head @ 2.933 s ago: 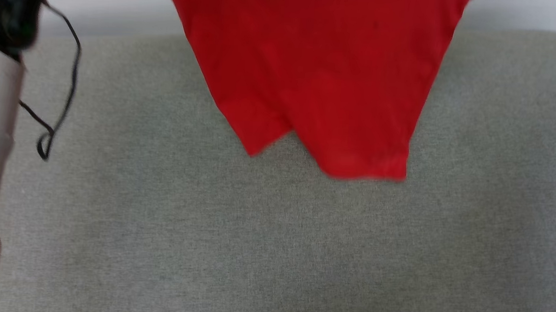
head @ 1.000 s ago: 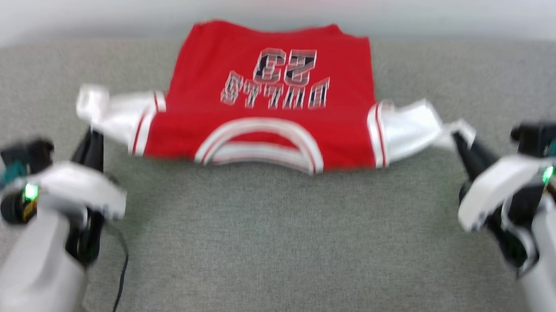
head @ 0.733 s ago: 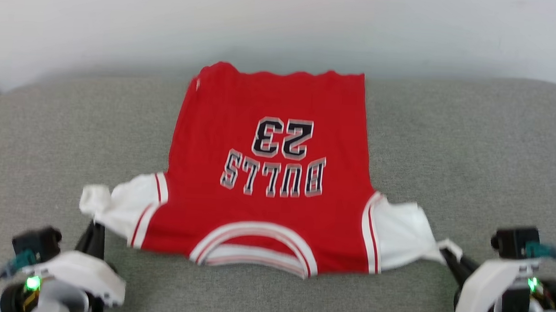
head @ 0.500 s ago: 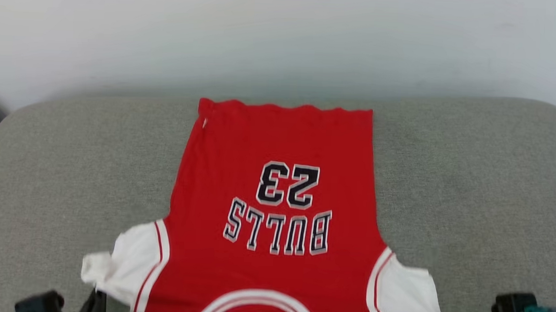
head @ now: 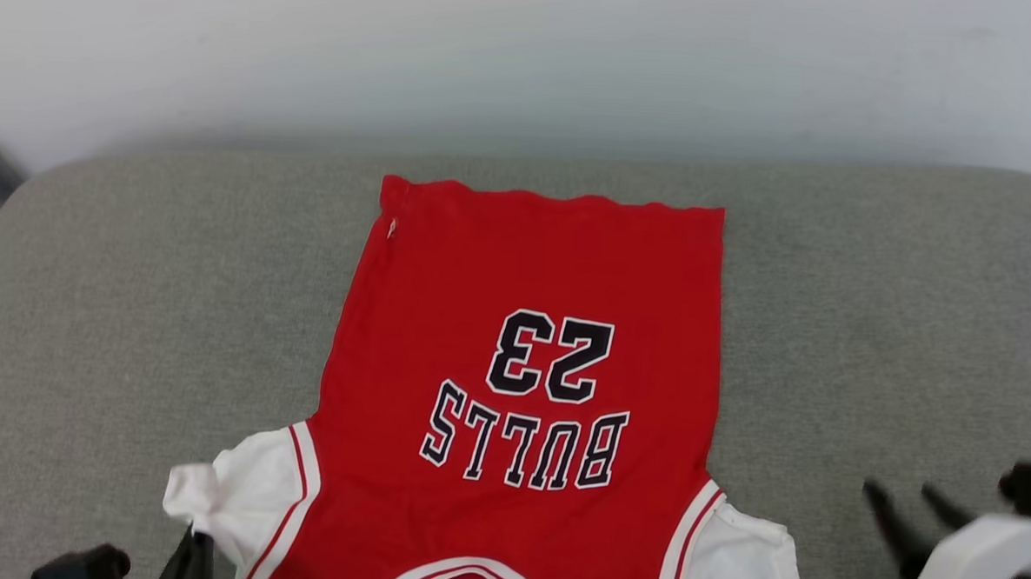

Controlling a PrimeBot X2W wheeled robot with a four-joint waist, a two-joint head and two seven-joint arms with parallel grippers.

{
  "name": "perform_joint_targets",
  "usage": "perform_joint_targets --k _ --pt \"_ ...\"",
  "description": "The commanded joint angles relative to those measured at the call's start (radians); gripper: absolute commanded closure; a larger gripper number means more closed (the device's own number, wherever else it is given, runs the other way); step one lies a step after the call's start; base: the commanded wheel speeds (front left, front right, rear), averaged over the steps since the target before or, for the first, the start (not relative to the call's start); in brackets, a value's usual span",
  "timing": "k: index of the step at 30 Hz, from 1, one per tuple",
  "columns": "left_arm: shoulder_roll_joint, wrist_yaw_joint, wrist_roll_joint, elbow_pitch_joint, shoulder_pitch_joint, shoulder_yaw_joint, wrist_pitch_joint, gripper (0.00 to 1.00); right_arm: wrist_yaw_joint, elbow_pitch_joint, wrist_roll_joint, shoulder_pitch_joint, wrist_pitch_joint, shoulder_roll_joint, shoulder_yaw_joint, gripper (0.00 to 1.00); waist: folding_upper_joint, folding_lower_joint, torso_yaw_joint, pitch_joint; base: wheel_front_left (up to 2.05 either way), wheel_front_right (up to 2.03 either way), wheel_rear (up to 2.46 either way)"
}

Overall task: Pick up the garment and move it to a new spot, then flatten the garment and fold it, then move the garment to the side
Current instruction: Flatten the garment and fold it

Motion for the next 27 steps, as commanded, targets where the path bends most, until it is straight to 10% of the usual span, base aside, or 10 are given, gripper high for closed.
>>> perform_joint_targets --k 1,9,27 --pt "0.004 -0.003 0.011 -0.015 -0.027 0.002 -0.013 1.0 -0.001 0.005 -0.009 -0.059 -0.018 0.012 -0.025 0.0 0.0 0.0001 0.014 0.034 0.0 0.0 0.0" --pt "-0.027 -0.039 0.054 -0.072 -0.164 -0.047 -0.056 1.0 -0.001 0.253 -0.025 -0.507 -0.019 0.014 -0.122 0.0 0.0 0.0001 0.102 0.194 0.0 0.0 0.0" --pt "-0.113 -0.16 0.105 -0.076 -0.427 -0.135 -0.147 1.0 -0.001 0.675 -0.226 -1.204 0.433 -0.053 -0.195 0.0 0.0 0.0001 0.277 0.49 0.0 0.0 0.0"
